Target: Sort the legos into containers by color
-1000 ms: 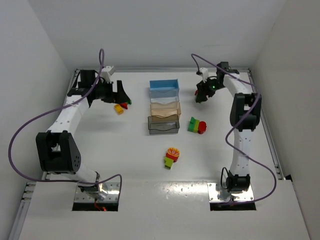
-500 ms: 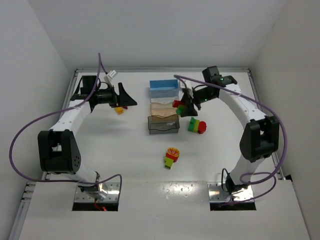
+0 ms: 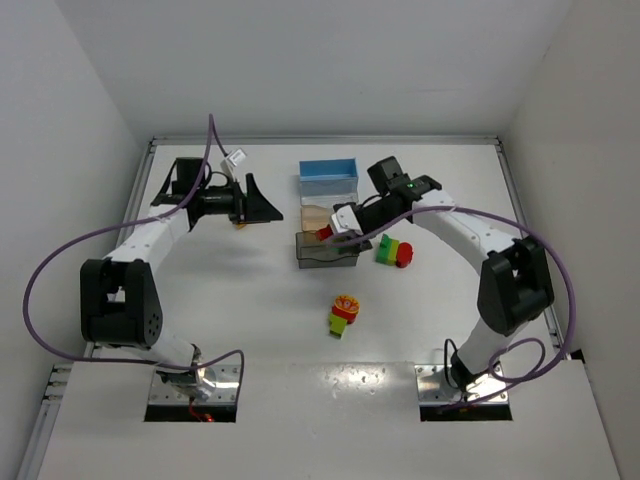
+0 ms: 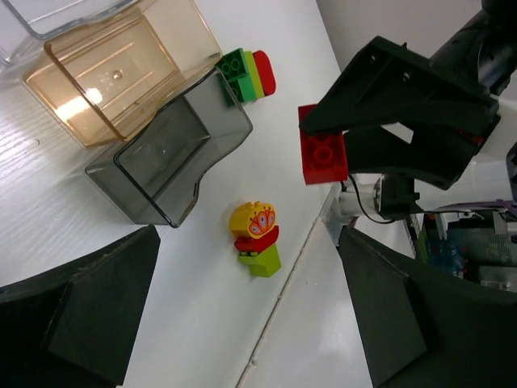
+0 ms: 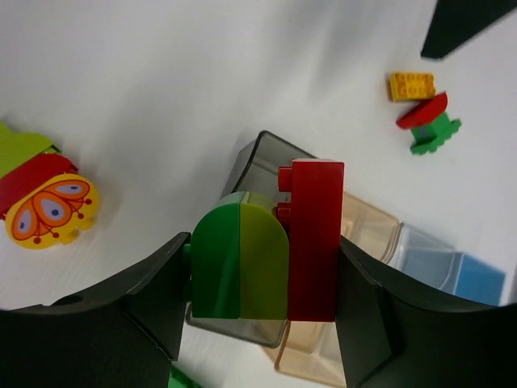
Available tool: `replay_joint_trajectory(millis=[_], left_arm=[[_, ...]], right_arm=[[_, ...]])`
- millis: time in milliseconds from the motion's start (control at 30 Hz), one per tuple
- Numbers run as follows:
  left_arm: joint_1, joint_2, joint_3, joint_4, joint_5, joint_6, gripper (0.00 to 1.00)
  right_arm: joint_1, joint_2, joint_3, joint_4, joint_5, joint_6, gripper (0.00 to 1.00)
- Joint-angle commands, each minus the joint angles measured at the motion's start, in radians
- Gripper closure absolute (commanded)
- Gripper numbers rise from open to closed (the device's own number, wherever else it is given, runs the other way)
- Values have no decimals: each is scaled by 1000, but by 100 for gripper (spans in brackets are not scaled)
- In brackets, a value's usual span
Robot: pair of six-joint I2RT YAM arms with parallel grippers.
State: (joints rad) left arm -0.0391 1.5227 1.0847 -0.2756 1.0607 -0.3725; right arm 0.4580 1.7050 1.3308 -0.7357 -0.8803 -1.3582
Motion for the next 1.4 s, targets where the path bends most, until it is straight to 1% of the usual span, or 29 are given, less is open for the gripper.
replay_joint_trajectory(millis=[0,100,233,500,667,833,1000,1033,1200,1367], left_arm=[[-25,-24,1,32,30,-3,0],[-50,-6,23,32,19,-3,0],[-70,4,23,32,19,6,0],[-149,13,32,0,-13,53,0],[-159,13,41,-10,-13,72,1],[-159,13,50,-10,-2,72,5],[-169,13,50,-10,18,81,13],[-170,13,50,-10,18,81,16],[-192,13,50,-10,18,90,18],[-202,33,50,-19,18,99,18]], right_arm=[[39,-62,-31,96,-31,-163,70],[60,-62,-31,119,-31,-182,70],[82,-44,10,119,-40,-191,70],[114,-2,76,70,-49,-232,70],[136,16,85,59,-49,-260,70],[145,39,105,50,-40,-282,70],[145,59,105,50,-20,-300,70],[145,68,105,50,-20,-300,70],[154,79,114,70,-20,-300,70],[154,88,136,81,-20,-300,70]])
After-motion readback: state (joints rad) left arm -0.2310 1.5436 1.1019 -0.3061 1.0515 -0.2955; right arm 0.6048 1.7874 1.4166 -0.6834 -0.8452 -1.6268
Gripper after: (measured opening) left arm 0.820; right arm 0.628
